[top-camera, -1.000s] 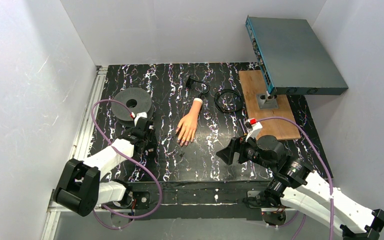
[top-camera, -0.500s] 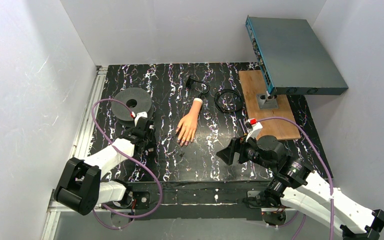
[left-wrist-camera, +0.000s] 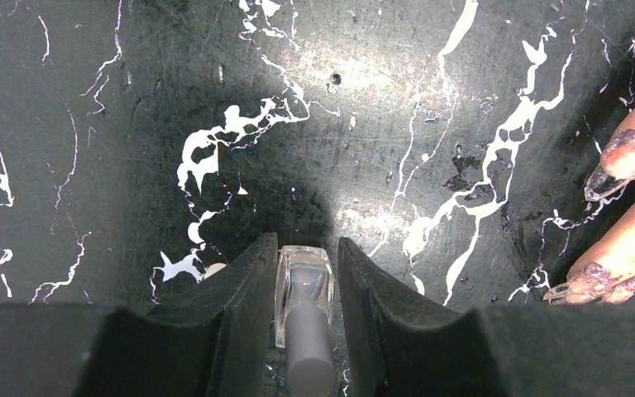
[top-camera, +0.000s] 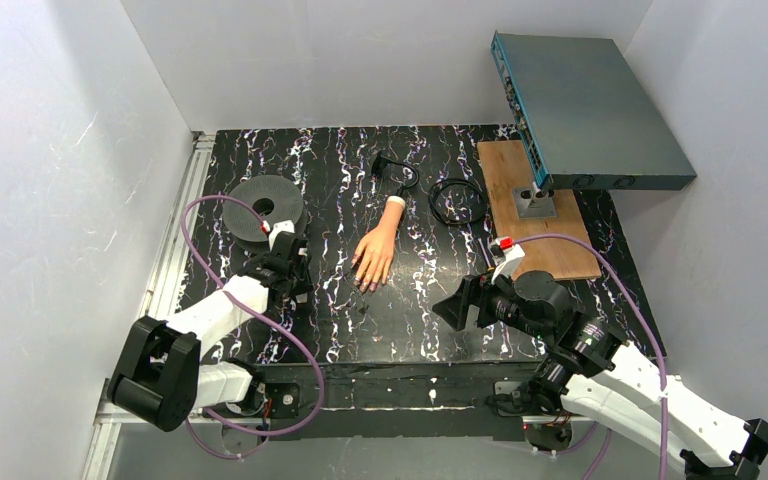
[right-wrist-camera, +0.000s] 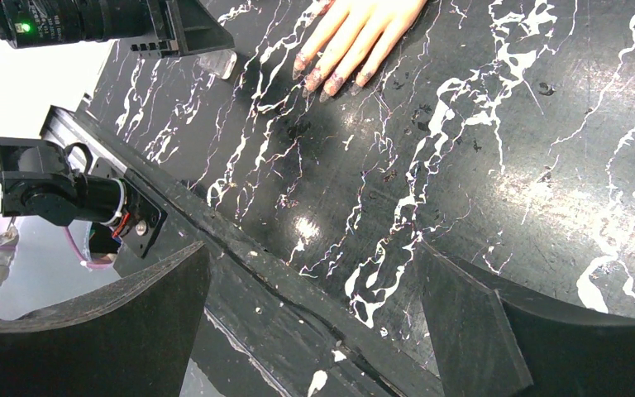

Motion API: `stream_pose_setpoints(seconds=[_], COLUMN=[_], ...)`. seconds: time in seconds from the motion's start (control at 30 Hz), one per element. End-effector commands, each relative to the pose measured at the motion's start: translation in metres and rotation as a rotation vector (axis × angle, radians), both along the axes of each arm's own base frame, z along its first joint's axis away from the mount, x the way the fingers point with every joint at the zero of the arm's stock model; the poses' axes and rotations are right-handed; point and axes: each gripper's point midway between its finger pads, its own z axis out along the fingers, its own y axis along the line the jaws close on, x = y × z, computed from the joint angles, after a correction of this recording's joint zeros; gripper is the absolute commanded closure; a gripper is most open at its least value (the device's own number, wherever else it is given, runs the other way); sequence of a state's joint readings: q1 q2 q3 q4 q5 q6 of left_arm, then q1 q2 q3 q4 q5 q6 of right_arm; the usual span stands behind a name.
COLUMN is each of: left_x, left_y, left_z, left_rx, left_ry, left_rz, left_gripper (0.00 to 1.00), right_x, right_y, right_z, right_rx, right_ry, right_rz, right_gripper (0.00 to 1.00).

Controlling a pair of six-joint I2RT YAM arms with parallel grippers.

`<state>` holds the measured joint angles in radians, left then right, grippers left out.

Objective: Paint the nails

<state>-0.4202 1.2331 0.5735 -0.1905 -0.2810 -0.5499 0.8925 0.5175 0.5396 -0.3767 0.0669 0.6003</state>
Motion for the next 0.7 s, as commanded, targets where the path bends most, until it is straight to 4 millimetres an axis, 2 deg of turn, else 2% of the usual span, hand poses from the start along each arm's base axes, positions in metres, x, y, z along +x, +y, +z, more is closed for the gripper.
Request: stream_pose_setpoints(seconds=[0.0, 0.1, 0.23, 0.43, 0.5, 0.67], left_x=[0.006, 0.006, 0.005, 0.0, -0.001, -0.006], left_y=[0.004, 0.004, 0.004, 0.003, 0.002, -0.002], left_z=[0.014, 0.014, 0.012, 0.016, 0.023, 0.041], left_rx=[0.011, 0.012, 0.01, -0.009, -0.02, -0.057], left_ry=[-0.036, -0.033, -0.027, -0.01, 0.002, 0.053], left_rz=[0.02, 0.02, 0.019, 0.032, 0.058, 0.116], left_gripper=[0.7, 0.78, 1.0, 1.0, 1.0, 1.0], right_x=[0.0, 0.0, 0.0, 0.001, 0.003, -0.004], right_y=[0.003, 0.004, 0.004, 0.005, 0.006, 0.026], right_z=[0.007, 0.007, 0.007, 0.006, 0.005, 0.012], right_rx=[0.028, 0.027, 0.027, 0.025, 0.02, 0.032], right_ry=[-0.012, -0.01, -0.01, -0.025, -0.032, -0.105], right_rz=[0.007, 0.007, 0.009, 0.015, 0.015, 0.16], right_gripper=[0.0, 0.0, 0.0, 0.0, 0.0, 0.0])
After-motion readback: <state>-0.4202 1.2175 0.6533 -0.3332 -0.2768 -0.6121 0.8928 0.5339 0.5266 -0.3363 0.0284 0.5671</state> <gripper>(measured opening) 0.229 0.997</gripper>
